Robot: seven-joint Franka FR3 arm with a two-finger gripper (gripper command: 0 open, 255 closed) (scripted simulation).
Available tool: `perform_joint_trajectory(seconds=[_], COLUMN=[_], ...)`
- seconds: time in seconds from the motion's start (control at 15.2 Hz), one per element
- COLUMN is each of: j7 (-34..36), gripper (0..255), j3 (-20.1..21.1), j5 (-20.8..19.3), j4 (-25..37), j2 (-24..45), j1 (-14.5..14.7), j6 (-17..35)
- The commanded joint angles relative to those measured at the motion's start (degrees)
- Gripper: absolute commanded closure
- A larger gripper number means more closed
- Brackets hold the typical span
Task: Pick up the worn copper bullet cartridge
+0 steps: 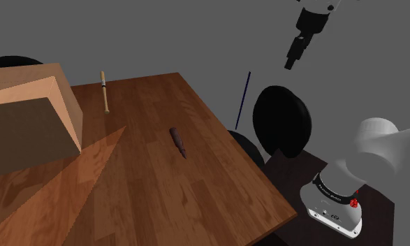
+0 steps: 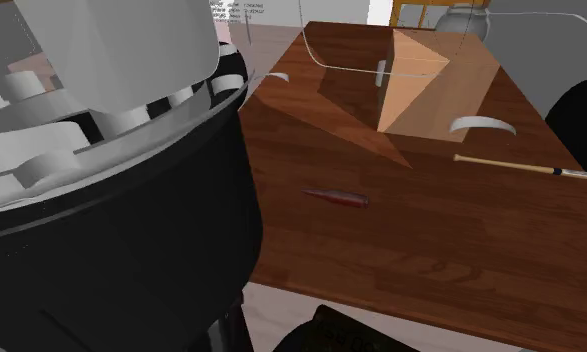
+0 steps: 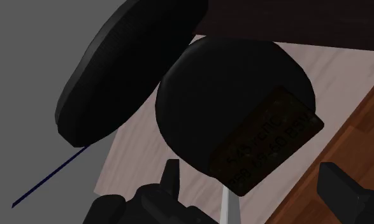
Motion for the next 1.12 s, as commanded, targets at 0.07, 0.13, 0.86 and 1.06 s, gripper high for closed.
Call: perform_joint_trajectory(seconds=[0.07, 0.13, 0.86, 1.06], j7=[1.76, 3.5, 22.21, 27.19], gripper=[0, 0, 0, 0], j3=[1.11, 2.22, 14.14, 17.25], j5=[0.81, 1.63, 9.69, 11.15], j4=[-0.61, -1.15, -2.2, -0.91], j2=[0.44, 0.97, 11.92, 16.43], j1=[0.17, 0.35, 2.27, 2.58], j6=[0.58, 1.18, 9.17, 11.58])
